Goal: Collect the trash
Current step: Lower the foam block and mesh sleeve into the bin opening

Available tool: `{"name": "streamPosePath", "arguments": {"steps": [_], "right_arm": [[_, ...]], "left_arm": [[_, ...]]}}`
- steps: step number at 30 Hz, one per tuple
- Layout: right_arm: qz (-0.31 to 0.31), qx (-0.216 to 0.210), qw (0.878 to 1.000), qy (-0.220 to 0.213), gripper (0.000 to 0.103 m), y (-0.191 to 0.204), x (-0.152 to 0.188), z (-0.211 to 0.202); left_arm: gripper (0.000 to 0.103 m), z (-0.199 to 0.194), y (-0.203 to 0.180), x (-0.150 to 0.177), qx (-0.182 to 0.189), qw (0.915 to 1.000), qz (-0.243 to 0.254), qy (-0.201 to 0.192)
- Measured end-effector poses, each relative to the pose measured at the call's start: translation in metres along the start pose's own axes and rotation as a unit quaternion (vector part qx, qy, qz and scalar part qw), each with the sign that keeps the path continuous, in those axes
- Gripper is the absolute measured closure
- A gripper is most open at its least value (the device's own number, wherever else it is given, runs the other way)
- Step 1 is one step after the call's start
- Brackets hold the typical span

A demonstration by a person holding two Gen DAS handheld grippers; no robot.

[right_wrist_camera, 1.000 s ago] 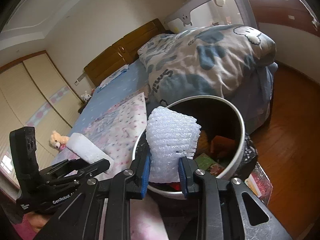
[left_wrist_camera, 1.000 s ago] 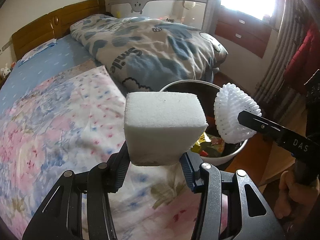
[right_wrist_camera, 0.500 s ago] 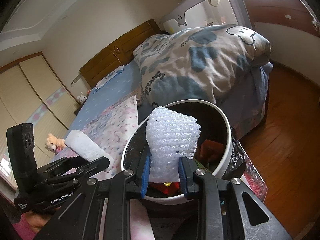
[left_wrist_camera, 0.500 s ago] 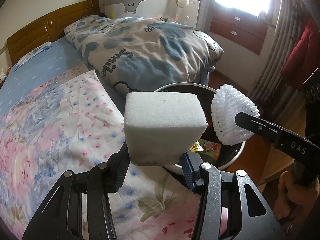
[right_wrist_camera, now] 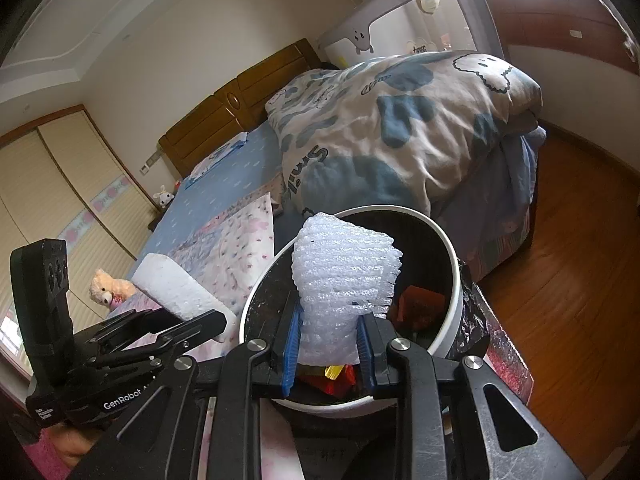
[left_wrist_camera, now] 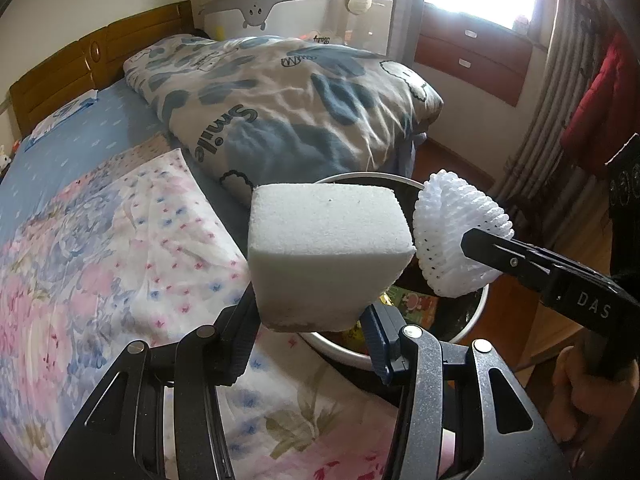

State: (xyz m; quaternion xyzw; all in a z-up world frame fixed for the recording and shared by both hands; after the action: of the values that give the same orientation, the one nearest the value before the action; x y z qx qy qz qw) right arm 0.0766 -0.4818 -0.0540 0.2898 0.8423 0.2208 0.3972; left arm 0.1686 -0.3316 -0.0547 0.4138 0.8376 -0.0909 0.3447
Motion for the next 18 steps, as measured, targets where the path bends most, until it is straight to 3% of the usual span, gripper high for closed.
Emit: {"name": "streamPosePath", "arguments": {"steps": [18], "right_arm": [[0.000, 0.007, 1.000, 0.015, 0.078, -0.007, -0.009, 0.014]], "left_arm": [[0.056, 0.021, -0.006, -0.011, 0.007, 0.9998, 0.010, 0.015]]}}
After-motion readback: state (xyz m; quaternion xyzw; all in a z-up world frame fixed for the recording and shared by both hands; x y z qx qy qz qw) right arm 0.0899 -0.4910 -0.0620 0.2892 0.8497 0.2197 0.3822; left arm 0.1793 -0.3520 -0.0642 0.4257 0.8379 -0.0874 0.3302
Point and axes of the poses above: each gripper's, at about its wrist camera, not at the fingertips, and z roughly the way its jaws point, y to its left, x to its underside, the point moved 2 cm from there along z, roughly the way its jaws point, and after that the axes turned 14 degrees about z, right-handed, at the moved point
